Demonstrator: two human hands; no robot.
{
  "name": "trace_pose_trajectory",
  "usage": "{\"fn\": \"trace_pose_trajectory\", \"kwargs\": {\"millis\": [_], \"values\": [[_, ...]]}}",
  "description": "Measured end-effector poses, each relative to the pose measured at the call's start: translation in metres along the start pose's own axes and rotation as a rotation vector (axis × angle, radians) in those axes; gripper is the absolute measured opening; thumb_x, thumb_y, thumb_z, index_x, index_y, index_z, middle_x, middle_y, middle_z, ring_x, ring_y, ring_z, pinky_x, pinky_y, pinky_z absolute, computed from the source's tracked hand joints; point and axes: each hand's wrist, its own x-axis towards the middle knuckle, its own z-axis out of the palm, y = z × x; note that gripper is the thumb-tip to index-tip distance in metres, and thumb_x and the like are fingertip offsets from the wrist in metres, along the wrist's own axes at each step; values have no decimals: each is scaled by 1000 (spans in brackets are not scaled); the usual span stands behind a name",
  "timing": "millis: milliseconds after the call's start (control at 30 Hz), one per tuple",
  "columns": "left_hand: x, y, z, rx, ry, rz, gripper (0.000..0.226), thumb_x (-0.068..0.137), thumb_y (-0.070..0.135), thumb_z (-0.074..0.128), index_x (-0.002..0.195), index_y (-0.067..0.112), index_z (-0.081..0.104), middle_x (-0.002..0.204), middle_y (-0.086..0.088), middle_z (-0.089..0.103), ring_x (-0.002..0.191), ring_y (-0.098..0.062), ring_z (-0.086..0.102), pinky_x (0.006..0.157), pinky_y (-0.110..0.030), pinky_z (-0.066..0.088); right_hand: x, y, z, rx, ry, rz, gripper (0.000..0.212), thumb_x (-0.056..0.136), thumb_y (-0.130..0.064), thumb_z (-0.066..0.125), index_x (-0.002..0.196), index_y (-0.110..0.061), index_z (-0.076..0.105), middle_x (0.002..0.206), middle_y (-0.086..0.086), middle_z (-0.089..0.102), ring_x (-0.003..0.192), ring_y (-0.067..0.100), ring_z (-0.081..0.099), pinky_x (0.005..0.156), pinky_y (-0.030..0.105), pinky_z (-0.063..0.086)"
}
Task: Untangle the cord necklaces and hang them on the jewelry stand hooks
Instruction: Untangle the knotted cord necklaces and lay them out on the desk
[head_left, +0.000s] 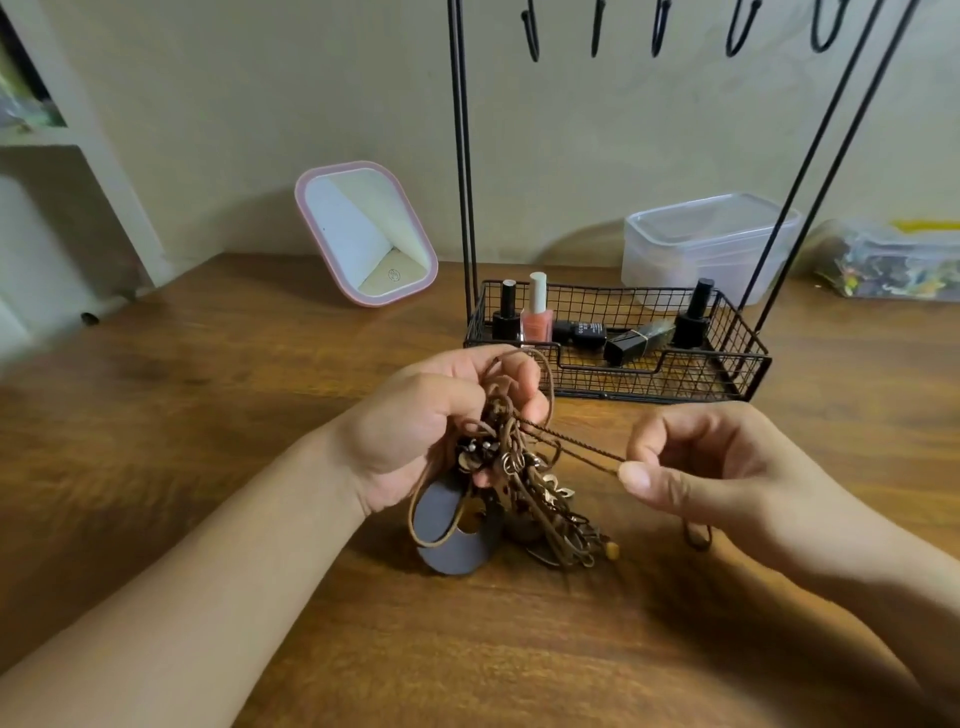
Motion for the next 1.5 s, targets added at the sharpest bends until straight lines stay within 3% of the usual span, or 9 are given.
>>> {"fn": "trace_pose_trajectory", "kwargs": {"millis": [367,500,667,800,933,1033,1200,1400,1500], "values": [[-5,2,-1,228,13,-22,42,69,19,65,111,17,66,98,-4,64,79,-20,53,56,-24,41,-1,-8,-3,213,328,-183,54,79,-55,73,65,-16,39,55,-2,30,47,10,25,44,18,27],[-7,4,-3,293,-17,-24,57,67,19,76,122,15,62,111,-5,63,101,-22,62,86,-35,50,0,-8,-4,191,439,-285,50,83,-53,69,70,-18,35,56,-4,29,48,12,22,44,17,25],[-6,7,5,606,10,-24,49,73,13,85,118,17,64,111,0,70,110,-15,65,99,-32,49,-1,-10,-3,88,527,-379,28,92,-43,55,70,-29,44,51,-10,39,43,9,27,43,18,27],[-4,7,10,650,38,37,11,87,23,71,94,14,72,89,2,71,93,-17,66,92,-38,50,-2,-11,-1,37,647,-365,27,94,-39,49,68,-30,46,48,-7,38,41,9,29,41,18,28],[-6,5,9,538,14,9,25,96,21,56,96,2,73,88,-17,69,86,-28,65,85,-38,51,-1,-11,-3,-77,696,-285,26,95,-38,47,71,-27,43,49,9,55,35,18,39,38,18,31],[-3,1,7,529,71,41,29,101,12,47,114,0,70,103,-17,73,102,-30,67,97,-40,51,0,-10,-5,-111,643,-229,26,96,-37,44,77,-20,41,72,8,75,48,30,63,40,25,42],[-1,0,6,512,168,33,23,103,8,43,103,13,65,86,3,68,87,-9,65,85,-28,49,2,-6,-6,-5,570,-286,23,96,-36,47,74,-29,52,89,6,77,93,24,73,86,32,55],[-1,-4,2,453,198,8,38,95,36,51,118,11,69,113,-4,71,112,-17,63,104,-41,44,3,-9,-3,329,470,-241,22,95,-26,48,74,-18,45,87,17,74,83,36,69,69,40,55],[-3,-2,9,485,125,94,34,102,22,41,104,9,72,97,2,72,97,-10,65,89,-25,48,2,-8,-4,300,487,-213,20,85,-25,59,70,-21,47,84,17,73,75,34,67,67,38,55]]}}
